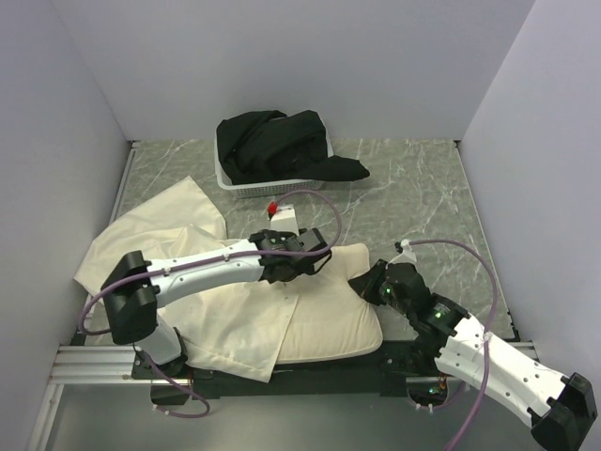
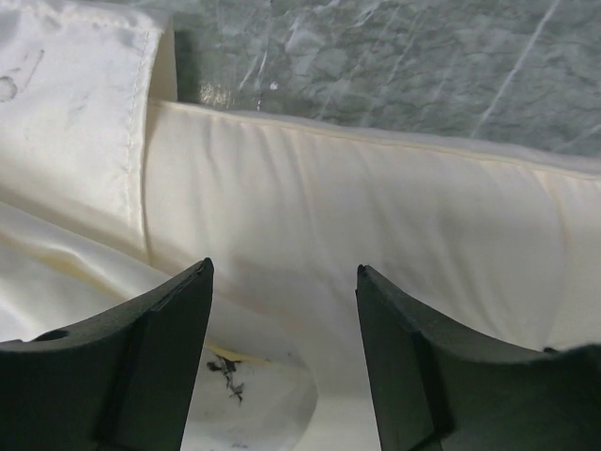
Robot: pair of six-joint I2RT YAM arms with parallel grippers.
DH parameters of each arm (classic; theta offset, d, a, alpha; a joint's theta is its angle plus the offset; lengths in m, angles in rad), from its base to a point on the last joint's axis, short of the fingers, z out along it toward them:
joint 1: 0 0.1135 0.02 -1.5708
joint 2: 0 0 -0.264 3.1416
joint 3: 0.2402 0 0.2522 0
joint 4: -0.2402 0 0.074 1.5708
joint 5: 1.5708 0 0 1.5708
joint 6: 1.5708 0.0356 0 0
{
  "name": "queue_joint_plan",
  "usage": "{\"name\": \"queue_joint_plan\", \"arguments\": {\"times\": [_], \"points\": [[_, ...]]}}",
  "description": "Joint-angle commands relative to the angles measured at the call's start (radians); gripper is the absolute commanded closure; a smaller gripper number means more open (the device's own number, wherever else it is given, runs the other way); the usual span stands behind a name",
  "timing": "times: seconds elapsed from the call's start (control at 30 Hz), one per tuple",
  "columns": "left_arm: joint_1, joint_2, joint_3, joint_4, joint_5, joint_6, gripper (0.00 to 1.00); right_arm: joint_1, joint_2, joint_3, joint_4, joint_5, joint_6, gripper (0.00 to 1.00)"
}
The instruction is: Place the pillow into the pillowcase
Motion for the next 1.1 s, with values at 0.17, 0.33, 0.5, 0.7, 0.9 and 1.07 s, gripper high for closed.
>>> {"name": "queue_joint_plan", "arguments": {"times": [0.17, 0.33, 0.5, 0.7, 0.9, 1.07], "points": [[-0.036, -0.013, -0.01, -0.065, -0.089, -0.113, 0.3, 0.017, 0.022, -0.005, 0.114, -0.069, 0.002, 1.0], [-0.036, 0.021, -0.038, -0.048, -0.06, -0.099, 0.41, 0.019, 0.041, -0.007, 0.123, -0.079, 0.005, 1.0], [-0.036, 0.023, -0.064, -0.114, -0.086, -0.097, 0.43, 0.02, 0.024, -0.001, 0.103, -0.066, -0.001, 1.0], [-0.036, 0.026, -0.075, -0.103, -0.062, 0.019, 0.5, 0.019, 0.036, -0.002, 0.126, -0.085, 0.008, 1.0], [-0.03, -0.003, -0.034, 0.006, 0.031, 0.194, 0.99, 0.02, 0.013, 0.004, 0.131, -0.109, 0.017, 1.0], [-0.001, -0.042, 0.146, 0.092, 0.129, 0.41, 0.99, 0.022, -0.039, 0.036, 0.137, -0.18, 0.02, 1.0]]}}
